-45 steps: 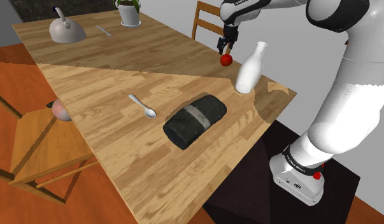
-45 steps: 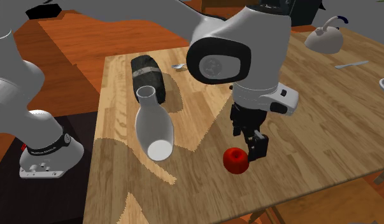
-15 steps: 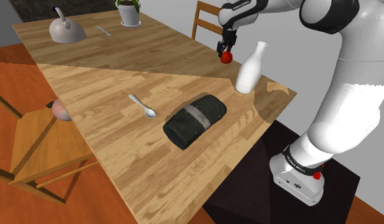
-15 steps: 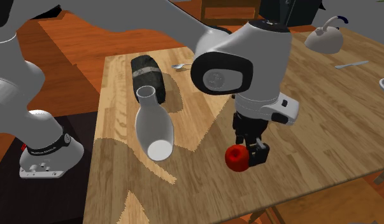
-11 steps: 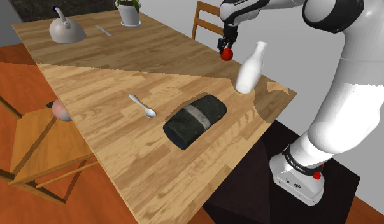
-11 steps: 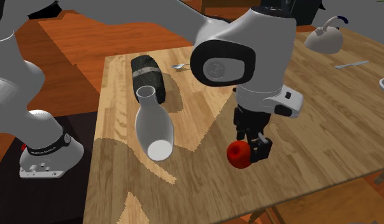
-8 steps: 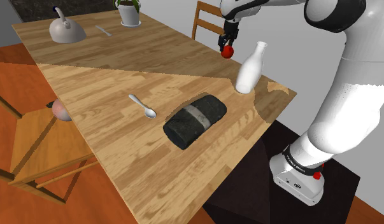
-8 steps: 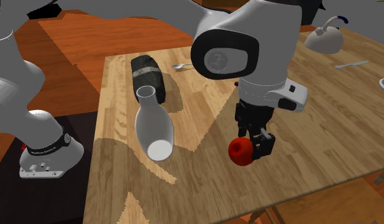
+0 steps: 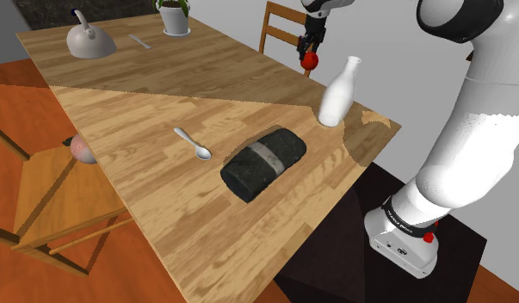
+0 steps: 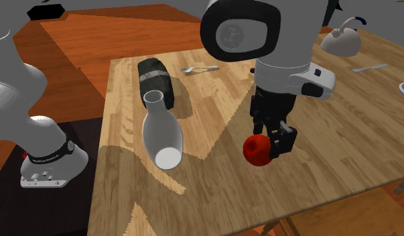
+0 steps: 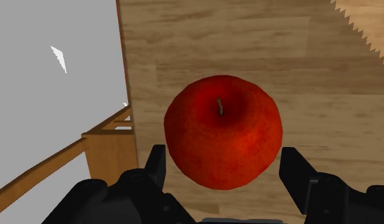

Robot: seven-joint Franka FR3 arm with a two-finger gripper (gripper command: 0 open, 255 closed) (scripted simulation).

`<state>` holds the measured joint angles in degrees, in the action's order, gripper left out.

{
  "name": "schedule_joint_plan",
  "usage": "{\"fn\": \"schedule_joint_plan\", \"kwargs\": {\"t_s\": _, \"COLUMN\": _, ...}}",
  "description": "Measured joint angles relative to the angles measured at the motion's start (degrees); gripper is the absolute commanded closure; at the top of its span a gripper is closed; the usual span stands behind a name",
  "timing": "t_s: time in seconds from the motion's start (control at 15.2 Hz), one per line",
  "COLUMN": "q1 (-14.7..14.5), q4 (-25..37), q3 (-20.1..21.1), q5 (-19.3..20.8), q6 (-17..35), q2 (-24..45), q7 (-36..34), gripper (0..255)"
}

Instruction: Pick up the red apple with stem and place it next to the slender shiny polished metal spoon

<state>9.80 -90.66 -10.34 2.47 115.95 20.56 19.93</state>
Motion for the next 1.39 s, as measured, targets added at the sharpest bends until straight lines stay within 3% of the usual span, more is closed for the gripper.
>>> {"fn": "schedule_joint_plan", "kwargs": {"t_s": 0.59, "q1": -0.4, "q4": 4.2, "q3": 0.1, "q5": 0.2, "q6": -5.3, "q2": -1.1, "q7": -0.3, "gripper": 255}}
{"fn": "schedule_joint_plan", "kwargs": {"t_s": 1.39, "q1": -10.1, "q4": 2.2, "q3": 4.2, "q5": 2.7, "q6": -5.0, "q2": -1.4, "q7": -14.5, "gripper": 255}}
